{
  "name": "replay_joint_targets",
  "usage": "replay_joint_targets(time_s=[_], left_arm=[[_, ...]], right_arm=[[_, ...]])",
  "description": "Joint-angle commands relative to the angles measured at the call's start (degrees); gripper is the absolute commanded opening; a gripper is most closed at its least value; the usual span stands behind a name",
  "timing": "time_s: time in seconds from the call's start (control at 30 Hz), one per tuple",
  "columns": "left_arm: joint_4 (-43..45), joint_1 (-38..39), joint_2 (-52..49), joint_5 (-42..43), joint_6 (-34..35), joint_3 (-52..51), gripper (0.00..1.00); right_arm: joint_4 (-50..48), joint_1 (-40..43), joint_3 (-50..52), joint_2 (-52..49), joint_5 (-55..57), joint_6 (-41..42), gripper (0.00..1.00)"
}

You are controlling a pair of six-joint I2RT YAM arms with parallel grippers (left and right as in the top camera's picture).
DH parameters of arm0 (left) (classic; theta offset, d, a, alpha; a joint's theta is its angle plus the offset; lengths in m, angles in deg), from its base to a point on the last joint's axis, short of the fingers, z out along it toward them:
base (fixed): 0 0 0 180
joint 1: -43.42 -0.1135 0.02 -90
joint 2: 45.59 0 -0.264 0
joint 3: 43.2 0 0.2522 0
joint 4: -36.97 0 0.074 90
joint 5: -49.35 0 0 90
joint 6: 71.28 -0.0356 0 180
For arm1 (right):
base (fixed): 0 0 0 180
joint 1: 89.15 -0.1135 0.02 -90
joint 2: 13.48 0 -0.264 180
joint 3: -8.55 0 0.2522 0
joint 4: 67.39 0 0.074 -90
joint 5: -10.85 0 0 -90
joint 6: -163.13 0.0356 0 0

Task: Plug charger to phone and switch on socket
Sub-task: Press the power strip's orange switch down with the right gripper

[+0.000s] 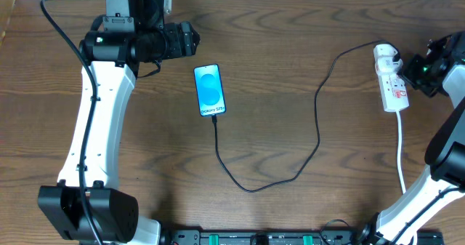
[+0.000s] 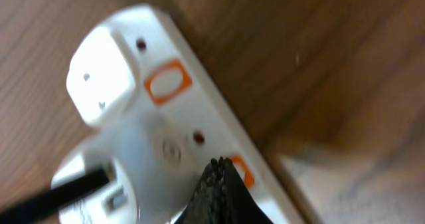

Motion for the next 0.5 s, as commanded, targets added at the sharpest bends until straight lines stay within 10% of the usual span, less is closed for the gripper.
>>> replay_joint_targets(time_s=[0.0,0.47], left_arm=[[-0.1,-0.3,0.0,-0.3,-0.8,0.1,0.82],[-0.2,-0.3,0.0,-0.3,-0.8,0.1,0.82]], right_arm=[[4.4,-3.0,3.5,-2.2,-9.0,1.4,0.01],[2.2,-0.3,3.1,-2.0,2.2,3.8,0.01]])
